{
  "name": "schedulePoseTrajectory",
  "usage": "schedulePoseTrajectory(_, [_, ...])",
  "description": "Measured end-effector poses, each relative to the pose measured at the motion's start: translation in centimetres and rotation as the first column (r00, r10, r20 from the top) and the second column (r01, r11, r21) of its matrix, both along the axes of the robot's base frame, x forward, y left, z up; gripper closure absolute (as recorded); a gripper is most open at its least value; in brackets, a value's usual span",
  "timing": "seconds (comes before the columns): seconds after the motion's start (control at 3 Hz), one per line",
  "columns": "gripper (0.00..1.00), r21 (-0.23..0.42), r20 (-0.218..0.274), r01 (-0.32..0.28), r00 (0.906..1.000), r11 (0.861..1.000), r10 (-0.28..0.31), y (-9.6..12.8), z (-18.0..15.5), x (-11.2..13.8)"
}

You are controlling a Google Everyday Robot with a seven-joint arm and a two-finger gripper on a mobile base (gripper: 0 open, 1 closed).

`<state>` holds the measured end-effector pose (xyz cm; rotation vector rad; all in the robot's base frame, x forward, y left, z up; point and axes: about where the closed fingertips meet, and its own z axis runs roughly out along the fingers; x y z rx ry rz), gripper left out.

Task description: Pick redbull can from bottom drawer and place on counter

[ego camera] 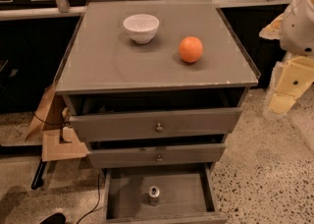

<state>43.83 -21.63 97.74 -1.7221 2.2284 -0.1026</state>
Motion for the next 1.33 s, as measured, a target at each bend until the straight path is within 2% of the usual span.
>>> schedulePoseTrajectory(0.33, [0.01, 0.000, 0.000, 0.000, 1.0000, 1.000, 0.000, 0.0, 0.0, 0.0])
schedulePoseTrajectory(0.67, [0.23, 0.000, 0.000, 0.000, 1.0000, 1.000, 0.000, 0.0, 0.0, 0.0])
schedulePoseTrajectory(1.0, [0.46, 0.043, 0.003, 0.017, 0.9999, 0.999, -0.017, 0.7, -2.4, 0.1])
schedulePoseTrajectory(1.33, [0.69, 0.125, -0.010, 0.043, 0.9991, 0.991, -0.042, 3.0, -7.7, 0.5])
